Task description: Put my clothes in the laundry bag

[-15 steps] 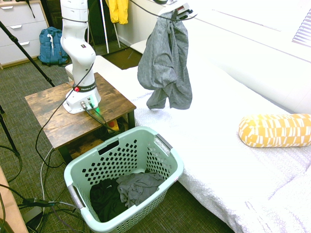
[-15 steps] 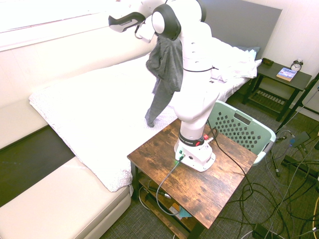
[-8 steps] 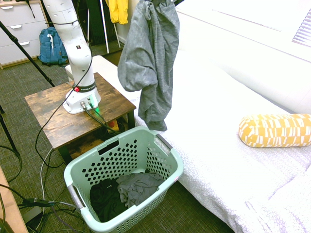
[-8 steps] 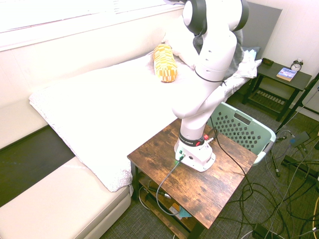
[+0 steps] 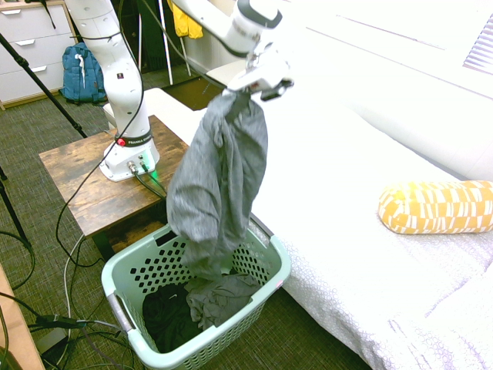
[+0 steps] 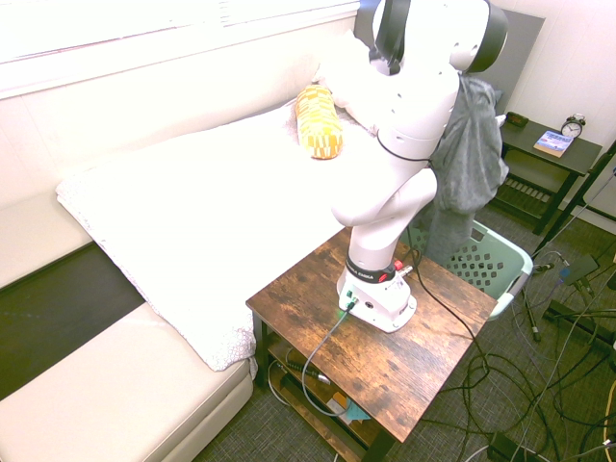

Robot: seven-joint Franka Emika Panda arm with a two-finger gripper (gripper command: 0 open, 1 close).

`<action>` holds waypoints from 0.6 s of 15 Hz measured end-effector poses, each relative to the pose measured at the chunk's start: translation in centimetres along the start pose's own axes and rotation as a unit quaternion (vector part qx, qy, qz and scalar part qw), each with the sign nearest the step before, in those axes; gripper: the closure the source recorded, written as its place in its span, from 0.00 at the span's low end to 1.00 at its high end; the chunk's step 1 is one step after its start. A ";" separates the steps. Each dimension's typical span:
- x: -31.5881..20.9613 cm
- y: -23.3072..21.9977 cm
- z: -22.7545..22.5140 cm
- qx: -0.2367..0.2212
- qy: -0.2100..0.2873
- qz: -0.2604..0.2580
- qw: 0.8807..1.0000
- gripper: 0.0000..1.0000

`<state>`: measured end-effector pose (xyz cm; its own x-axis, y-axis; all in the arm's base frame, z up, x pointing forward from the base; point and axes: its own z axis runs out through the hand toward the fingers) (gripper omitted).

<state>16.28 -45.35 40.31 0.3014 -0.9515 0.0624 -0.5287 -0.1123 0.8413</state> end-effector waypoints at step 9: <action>5.3 -11.1 1.7 0.257 -0.029 0.161 0.953 0.00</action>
<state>22.40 -49.61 30.35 0.0225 -0.9727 0.2308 -0.9093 0.0760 0.4090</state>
